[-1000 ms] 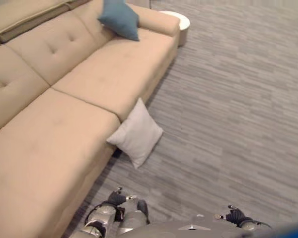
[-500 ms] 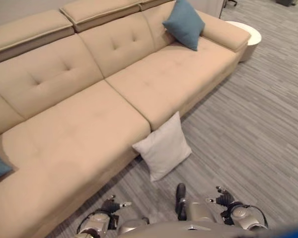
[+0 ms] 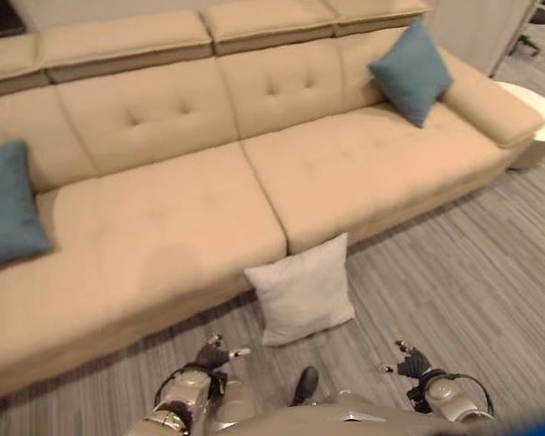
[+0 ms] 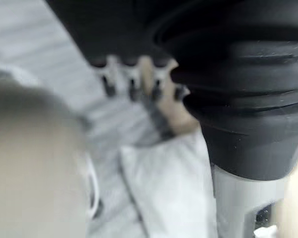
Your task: Pick up all the scattered cushions and arrange them neatly on the sofa.
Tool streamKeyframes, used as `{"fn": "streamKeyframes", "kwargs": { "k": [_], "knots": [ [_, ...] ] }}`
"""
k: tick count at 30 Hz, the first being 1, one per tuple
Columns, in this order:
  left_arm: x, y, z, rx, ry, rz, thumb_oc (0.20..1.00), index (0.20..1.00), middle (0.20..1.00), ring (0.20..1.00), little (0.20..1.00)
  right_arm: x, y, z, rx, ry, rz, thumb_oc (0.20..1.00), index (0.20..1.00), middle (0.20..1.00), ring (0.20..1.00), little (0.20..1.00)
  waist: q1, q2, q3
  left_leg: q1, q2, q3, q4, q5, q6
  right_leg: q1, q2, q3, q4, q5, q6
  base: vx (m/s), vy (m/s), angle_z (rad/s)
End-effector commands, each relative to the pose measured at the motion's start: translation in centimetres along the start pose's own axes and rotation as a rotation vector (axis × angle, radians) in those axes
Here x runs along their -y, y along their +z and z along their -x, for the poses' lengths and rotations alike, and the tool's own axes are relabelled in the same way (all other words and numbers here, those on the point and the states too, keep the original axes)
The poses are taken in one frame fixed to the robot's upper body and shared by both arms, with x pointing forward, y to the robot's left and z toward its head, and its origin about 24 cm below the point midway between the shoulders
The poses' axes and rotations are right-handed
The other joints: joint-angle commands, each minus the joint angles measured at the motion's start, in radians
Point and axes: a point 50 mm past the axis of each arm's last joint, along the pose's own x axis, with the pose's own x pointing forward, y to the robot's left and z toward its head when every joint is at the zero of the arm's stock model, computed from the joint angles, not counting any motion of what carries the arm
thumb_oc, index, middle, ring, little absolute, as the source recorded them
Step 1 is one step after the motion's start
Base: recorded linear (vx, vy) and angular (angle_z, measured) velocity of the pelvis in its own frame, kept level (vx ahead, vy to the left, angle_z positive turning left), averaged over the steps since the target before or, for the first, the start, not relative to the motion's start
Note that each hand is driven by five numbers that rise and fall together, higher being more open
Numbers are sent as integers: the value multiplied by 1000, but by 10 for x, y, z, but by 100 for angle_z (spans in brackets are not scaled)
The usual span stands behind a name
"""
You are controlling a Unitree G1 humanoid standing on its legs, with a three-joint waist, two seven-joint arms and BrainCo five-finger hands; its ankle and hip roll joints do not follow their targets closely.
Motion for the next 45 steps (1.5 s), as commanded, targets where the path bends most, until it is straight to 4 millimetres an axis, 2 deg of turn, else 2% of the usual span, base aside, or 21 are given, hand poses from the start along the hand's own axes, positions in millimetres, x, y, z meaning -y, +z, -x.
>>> {"fn": "streamKeyframes", "kwargs": {
  "k": [1,4,5,6,8,10,12,17,20,23,28,30,31,33,35,38,39,40,41,43,45],
  "knots": [
    [-11,-25,5,-70,33,-24,1000,1000,1000,1000,1000,13,4,0,30,-41,31,1000,1000,1000,1000,1000,19,35,2,-24,-62,-127,-20,82,54,63,-48,157,109,-62,92,211,74,-55],
    [-18,-37,9,-109,56,-22,1000,1000,1000,1000,1000,10,10,-2,47,-33,43,1000,1000,1000,1000,1000,39,40,-12,22,-73,-115,-45,52,85,34,-89,135,260,-80,120,163,91,-46],
    [-18,-37,9,-109,56,-22,1000,1000,1000,1000,1000,10,10,-2,47,-33,43,1000,1000,1000,1000,1000,40,40,-15,19,-72,-115,-45,53,85,30,-88,136,260,-79,119,121,104,-33],
    [-25,-33,8,-98,75,-15,1000,1000,1000,1000,1000,12,21,-4,78,-33,44,1000,1000,1000,1000,1000,40,44,-6,56,-73,-117,-67,42,100,-32,-116,136,380,-64,153,100,82,-24],
    [-30,-26,6,-74,90,-27,1000,1000,1000,1000,1000,12,29,-5,104,-36,39,1000,1000,1000,1000,1000,31,47,-2,75,-81,-147,-69,30,113,-81,-125,190,444,-50,164,109,52,-18],
    [-31,-22,6,-62,92,-32,1000,1000,1000,1000,1000,13,31,-5,109,-36,42,1000,1000,1000,1000,1000,30,50,-5,82,-83,-157,-75,27,115,-91,-125,204,426,-50,155,84,-7,45],
    [-33,-13,4,-28,100,-29,1000,1000,1000,1000,1000,17,37,-5,134,-47,51,1000,1000,1000,1000,1000,29,56,-14,98,-87,-183,-99,18,111,-109,-154,252,315,-30,144,143,-77,48],
    [-34,-6,3,-6,112,-29,1000,1000,1000,1000,1000,19,40,-4,154,-56,62,1000,1000,1000,1000,1000,3,51,-10,126,-89,-238,-95,-1,98,-129,-186,364,204,47,175,106,-114,47],
    [-32,-10,4,-14,107,-27,1000,1000,1000,1000,1000,18,32,-4,126,-54,73,1000,1000,1000,1000,1000,12,39,-24,121,-80,-241,-80,-4,82,-71,-205,311,150,46,181,49,-153,68],
    [-28,-12,4,-12,94,9,1000,1000,1000,1000,1000,22,29,-2,125,-63,77,1000,1000,1000,1000,1000,16,42,-29,109,-44,-273,-73,15,52,-30,-172,270,129,21,161,45,-231,28],
    [-22,-3,3,21,82,2,1000,1000,1000,1000,1000,21,24,-1,124,-66,59,1000,1000,1000,1000,1000,11,46,-21,106,-19,-289,-81,35,35,-7,-148,232,118,-2,145,2,-132,41],
    [-19,18,1,100,89,12,1000,1000,1000,1000,1000,27,24,0,133,-95,36,1000,1000,1000,1000,1000,6,50,6,92,-9,-300,-82,49,27,-12,-137,216,123,-11,135,-64,-119,24],
    [-19,18,1,101,89,12,1000,1000,1000,1000,1000,27,24,0,133,-95,36,1000,1000,1000,1000,1000,6,50,6,91,-9,-301,-82,49,27,-12,-137,215,123,-11,135,-155,-77,15],
    [-15,62,0,257,91,46,1000,1000,1000,1000,1000,40,39,0,188,-147,12,1000,1000,1000,1000,1000,-1,60,80,39,2,-309,-66,63,21,-68,-139,209,158,-13,127,-254,-68,5],
    [-14,73,0,289,91,53,1000,1000,1000,1000,1000,43,48,-1,214,-157,10,1000,1000,1000,1000,1000,-4,64,102,16,5,-312,-57,65,22,-99,-142,211,180,-13,124,-209,-9,0],
    [-13,139,7,494,130,111,1000,1000,1000,1000,1000,66,93,-2,336,-244,-19,1000,1000,1000,1000,1000,-19,83,204,-144,4,-310,19,75,31,-321,-164,231,321,2,117,-425,46,1],
    [-13,139,7,494,130,112,1000,1000,1000,1000,1000,66,94,-2,336,-244,-19,1000,1000,1000,1000,1000,-19,82,199,-152,3,-310,23,74,31,-329,-165,232,326,0,117,-296,46,-16],
    [-15,174,17,619,165,123,1000,1000,1000,1000,1000,80,120,2,424,-301,-60,1000,1000,1000,1000,1000,-31,86,217,-251,3,-300,86,71,35,-426,-179,243,374,-2,116,-179,34,-19],
    [-15,184,22,662,172,133,1000,1000,1000,1000,1000,84,128,5,465,-315,-79,1000,1000,1000,1000,1000,-34,87,218,-285,6,-299,100,73,36,-457,-185,247,379,2,115,-237,45,-20],
    [-20,213,38,800,198,218,1000,1000,1000,1000,1000,105,162,20,631,-387,-161,1000,1000,1000,1000,1000,-41,93,236,-387,14,-297,163,63,38,-568,-201,265,446,-3,115,-135,31,-11],
    [-19,230,46,863,204,227,1000,1000,1000,1000,1000,116,179,27,689,-435,-181,1000,1000,1000,1000,1000,-48,97,245,-475,24,-294,223,52,37,-649,-211,279,499,-12,111,-96,42,-5]
  ]
}}
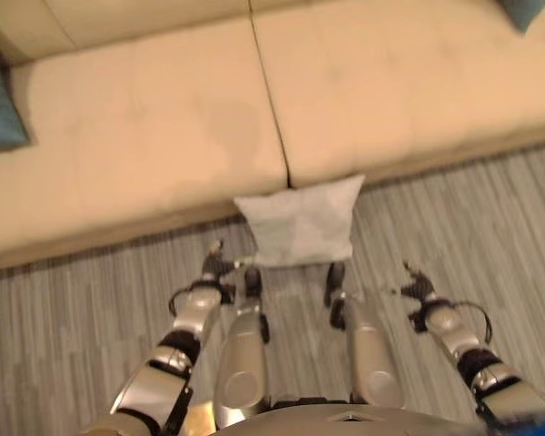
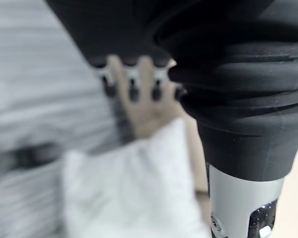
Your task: Pick up all the scattered cushions and arrange them neatly on the sofa.
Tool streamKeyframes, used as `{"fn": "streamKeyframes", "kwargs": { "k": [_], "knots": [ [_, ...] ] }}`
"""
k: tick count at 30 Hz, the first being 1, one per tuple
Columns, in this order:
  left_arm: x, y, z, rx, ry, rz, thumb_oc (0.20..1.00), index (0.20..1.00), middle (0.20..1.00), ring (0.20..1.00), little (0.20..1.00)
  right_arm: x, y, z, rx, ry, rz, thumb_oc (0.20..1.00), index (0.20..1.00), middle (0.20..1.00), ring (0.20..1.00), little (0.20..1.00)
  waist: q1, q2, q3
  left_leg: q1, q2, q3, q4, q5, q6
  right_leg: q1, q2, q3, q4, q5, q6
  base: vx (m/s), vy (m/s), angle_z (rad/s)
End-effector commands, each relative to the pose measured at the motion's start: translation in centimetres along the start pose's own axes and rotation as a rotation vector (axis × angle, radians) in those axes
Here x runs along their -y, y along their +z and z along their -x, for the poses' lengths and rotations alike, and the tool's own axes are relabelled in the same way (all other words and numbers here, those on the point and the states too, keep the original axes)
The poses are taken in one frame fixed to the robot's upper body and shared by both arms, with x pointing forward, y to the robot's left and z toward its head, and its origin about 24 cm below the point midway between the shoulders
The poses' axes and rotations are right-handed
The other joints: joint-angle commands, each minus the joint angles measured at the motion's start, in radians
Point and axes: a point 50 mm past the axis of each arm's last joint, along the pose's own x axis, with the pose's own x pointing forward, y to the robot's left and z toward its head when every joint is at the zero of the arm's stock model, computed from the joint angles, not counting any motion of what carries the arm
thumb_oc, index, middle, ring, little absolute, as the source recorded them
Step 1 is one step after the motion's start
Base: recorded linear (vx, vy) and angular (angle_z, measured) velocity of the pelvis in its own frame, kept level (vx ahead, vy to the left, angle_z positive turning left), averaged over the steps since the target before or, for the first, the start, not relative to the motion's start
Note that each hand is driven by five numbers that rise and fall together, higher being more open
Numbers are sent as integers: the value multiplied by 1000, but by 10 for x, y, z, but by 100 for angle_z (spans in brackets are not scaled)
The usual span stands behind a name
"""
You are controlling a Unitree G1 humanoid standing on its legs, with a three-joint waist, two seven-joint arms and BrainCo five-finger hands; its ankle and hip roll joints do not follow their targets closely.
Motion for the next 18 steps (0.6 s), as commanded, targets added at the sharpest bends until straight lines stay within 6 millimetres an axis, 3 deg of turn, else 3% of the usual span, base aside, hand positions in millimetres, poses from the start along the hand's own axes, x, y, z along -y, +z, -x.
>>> {"fn": "streamKeyframes", "kwargs": {
  "k": [1,2,3,9,18],
  "knots": [
    [-8,2,4,56,97,40,1000,1000,1000,1000,1000,16,7,-1,65,-114,-40,1000,1000,1000,1000,1000,-10,-16,-79,-69,18,1,100,-13,-2,11,-48,36,22,-37,70,-48,31,3],
    [-8,2,4,56,97,40,1000,1000,1000,1000,1000,16,7,-1,65,-114,-40,1000,1000,1000,1000,1000,-10,-16,-82,-73,18,1,103,-14,-2,7,-48,36,24,-37,70,-3,15,-3],
    [-7,18,-1,114,113,33,1000,1000,1000,1000,1000,26,26,-8,131,-159,-40,1000,1000,1000,1000,1000,-14,-8,-65,-144,26,-7,173,-53,-15,-63,-62,54,104,-78,73,10,13,-19],
    [-12,55,-12,211,218,60,1000,1000,1000,1000,1000,62,77,-23,279,-309,-36,1000,1000,1000,1000,1000,-11,17,-52,-385,39,-30,320,-74,-20,-309,-94,91,278,-109,64,-24,0,5],
    [-33,84,-27,254,286,63,1000,1000,1000,1000,1000,104,128,-36,377,-423,-23,1000,1000,1000,1000,1000,3,24,-31,-631,19,-68,423,-74,-17,-553,-103,113,406,-131,55,14,-23,12]
  ]
}}
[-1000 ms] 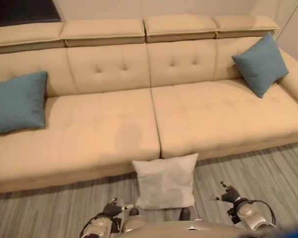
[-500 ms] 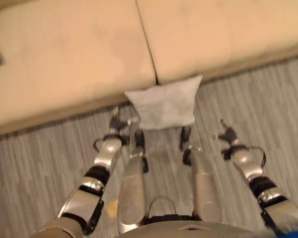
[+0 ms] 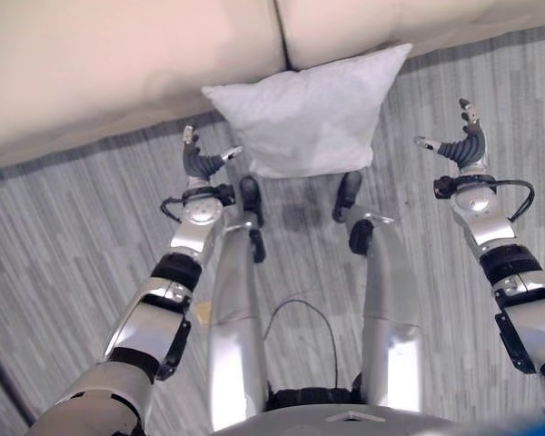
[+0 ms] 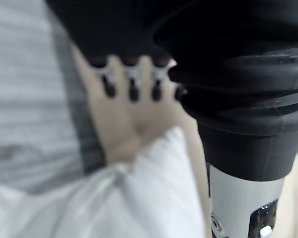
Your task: Pick up all the scattered cushions and arrange them neatly on the sofa.
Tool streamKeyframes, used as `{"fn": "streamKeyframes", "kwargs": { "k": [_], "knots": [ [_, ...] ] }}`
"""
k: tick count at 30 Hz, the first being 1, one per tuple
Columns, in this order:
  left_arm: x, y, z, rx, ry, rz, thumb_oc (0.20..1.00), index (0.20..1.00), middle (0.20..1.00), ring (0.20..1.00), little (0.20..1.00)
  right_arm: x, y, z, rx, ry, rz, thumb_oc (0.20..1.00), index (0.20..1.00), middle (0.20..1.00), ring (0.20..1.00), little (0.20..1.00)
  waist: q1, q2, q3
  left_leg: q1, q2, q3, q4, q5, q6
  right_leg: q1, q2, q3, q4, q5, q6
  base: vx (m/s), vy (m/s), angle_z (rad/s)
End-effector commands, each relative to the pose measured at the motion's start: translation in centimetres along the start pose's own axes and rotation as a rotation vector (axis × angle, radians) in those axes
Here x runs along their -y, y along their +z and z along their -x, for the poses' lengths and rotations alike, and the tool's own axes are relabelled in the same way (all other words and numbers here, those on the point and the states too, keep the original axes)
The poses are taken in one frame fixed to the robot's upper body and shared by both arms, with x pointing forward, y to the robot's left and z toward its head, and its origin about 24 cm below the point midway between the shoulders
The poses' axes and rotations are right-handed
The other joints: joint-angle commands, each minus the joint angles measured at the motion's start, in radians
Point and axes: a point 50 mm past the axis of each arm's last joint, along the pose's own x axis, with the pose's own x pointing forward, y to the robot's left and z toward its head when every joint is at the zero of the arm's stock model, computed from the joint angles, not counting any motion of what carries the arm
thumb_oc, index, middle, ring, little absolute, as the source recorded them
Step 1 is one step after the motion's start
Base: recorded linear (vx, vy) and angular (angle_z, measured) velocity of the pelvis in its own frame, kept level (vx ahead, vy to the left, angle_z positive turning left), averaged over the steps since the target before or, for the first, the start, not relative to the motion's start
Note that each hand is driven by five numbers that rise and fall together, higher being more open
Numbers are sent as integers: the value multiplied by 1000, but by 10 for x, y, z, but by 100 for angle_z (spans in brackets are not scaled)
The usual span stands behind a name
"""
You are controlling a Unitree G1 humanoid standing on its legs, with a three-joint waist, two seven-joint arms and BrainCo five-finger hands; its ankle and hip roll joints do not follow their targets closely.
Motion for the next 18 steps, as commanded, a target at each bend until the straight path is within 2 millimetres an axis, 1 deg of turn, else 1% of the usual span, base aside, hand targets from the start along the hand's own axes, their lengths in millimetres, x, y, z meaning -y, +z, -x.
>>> {"fn": "streamKeyframes", "kwargs": {
  "k": [1,3,5,9,11,16,17,18],
  "knots": [
    [-29,-12,-3,-25,78,-52,1000,1000,1000,1000,1000,16,-19,6,-43,-46,18,1000,1000,1000,1000,1000,-28,14,-82,-79,4,-5,20,27,-14,-32,-39,121,34,-27,131,46,-6,14],
    [-33,-2,-12,-7,82,-66,1000,1000,1000,1000,1000,17,-11,-2,-28,-47,18,1000,1000,1000,1000,1000,-27,10,-79,-114,2,-4,36,24,-13,-67,-40,130,51,-31,129,51,-4,10],
    [-37,12,-20,32,85,-67,1000,1000,1000,1000,1000,20,-3,-7,-12,-52,17,1000,1000,1000,1000,1000,-30,8,-78,-149,-3,-6,58,18,-11,-105,-41,136,74,-36,129,63,9,6],
    [-39,38,-32,98,75,-33,1000,1000,1000,1000,1000,26,10,-17,12,-64,13,1000,1000,1000,1000,1000,-35,6,-72,-225,-8,-13,122,0,-7,-178,-39,155,122,-49,121,58,14,7],
    [-37,50,-37,122,67,-23,1000,1000,1000,1000,1000,27,16,-22,21,-68,7,1000,1000,1000,1000,1000,-37,7,-68,-258,-10,-15,151,-10,-4,-214,-36,162,146,-55,121,41,24,-3],
    [-30,79,-46,186,58,11,1000,1000,1000,1000,1000,31,42,-35,81,-71,14,1000,1000,1000,1000,1000,-41,3,-49,-342,-15,-13,228,-38,8,-298,-27,186,199,-63,120,42,21,-9],
    [-30,80,-47,188,58,11,1000,1000,1000,1000,1000,31,42,-35,82,-72,14,1000,1000,1000,1000,1000,-40,2,-49,-345,-15,-13,231,-39,9,-301,-27,187,201,-64,120,51,29,-10],
    [-25,90,-49,210,45,9,1000,1000,1000,1000,1000,33,48,-39,89,-70,41,1000,1000,1000,1000,1000,-41,2,-41,-369,-15,-10,252,-48,13,-326,-27,193,215,-66,122,44,25,-9]
  ]
}}
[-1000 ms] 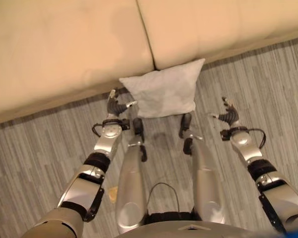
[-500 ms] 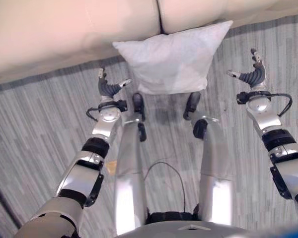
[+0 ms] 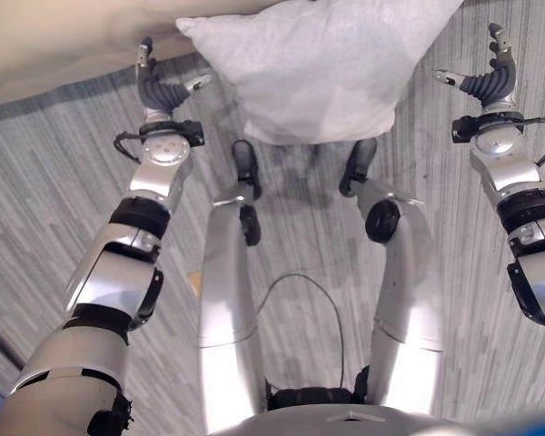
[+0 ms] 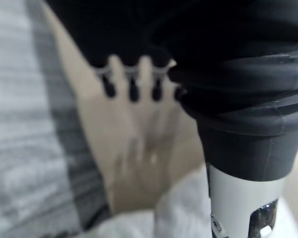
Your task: Pick up all the scattered cushions and arrange them neatly on the sofa.
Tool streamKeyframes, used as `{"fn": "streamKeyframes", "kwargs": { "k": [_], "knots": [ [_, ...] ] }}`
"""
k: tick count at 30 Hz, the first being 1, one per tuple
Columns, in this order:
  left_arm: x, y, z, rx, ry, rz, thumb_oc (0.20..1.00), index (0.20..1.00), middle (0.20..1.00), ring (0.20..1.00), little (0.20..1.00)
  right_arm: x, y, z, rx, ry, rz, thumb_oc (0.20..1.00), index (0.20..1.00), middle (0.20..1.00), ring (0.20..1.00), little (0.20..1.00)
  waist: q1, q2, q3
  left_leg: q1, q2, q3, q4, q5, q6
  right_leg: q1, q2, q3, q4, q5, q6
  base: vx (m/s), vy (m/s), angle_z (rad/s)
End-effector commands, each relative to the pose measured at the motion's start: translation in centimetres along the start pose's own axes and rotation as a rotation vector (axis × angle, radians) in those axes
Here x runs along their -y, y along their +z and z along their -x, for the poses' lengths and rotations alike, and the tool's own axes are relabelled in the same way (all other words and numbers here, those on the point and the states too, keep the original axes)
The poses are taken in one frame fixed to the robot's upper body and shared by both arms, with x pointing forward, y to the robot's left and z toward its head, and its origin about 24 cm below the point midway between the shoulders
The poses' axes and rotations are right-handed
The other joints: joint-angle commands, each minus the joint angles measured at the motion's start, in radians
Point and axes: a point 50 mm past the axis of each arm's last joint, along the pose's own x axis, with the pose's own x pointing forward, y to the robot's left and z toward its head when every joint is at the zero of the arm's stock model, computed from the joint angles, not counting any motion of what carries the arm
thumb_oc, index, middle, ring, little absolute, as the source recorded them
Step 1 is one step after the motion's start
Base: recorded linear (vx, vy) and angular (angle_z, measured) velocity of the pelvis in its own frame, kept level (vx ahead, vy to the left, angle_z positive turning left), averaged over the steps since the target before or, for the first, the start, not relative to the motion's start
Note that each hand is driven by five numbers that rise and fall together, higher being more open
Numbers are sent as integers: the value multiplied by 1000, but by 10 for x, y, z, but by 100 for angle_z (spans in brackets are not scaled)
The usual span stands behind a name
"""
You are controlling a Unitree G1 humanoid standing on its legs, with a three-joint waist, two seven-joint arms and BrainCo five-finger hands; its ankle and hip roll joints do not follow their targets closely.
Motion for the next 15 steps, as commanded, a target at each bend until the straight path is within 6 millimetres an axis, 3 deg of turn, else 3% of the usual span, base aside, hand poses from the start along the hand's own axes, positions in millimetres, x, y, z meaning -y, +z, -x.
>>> {"fn": "streamKeyframes", "kwargs": {
  "k": [1,9,12,15],
  "knots": [
    [-10,-12,5,-15,28,19,1000,1000,1000,1000,1000,7,-16,5,-32,-5,40,1000,1000,1000,1000,1000,-6,10,-38,5,-5,-2,-61,47,-27,12,7,135,-7,-34,140,58,34,-8],
    [21,3,5,25,-62,7,1000,1000,1000,1000,1000,-4,3,-4,10,47,63,1000,1000,1000,1000,1000,-2,39,-25,-32,1,-29,9,23,-15,-7,18,139,28,-54,142,39,11,-4],
    [54,16,11,44,-141,37,1000,1000,1000,1000,1000,-35,35,-5,99,124,24,1000,1000,1000,1000,1000,2,64,-25,-54,13,-56,46,19,-12,-7,19,122,45,-65,138,32,-9,-1],
    [68,20,15,40,-165,64,1000,1000,1000,1000,1000,-52,49,-3,132,160,6,1000,1000,1000,1000,1000,8,72,-25,-58,16,-63,59,15,-9,-7,24,117,53,-68,135,19,-1,-4]
  ]
}}
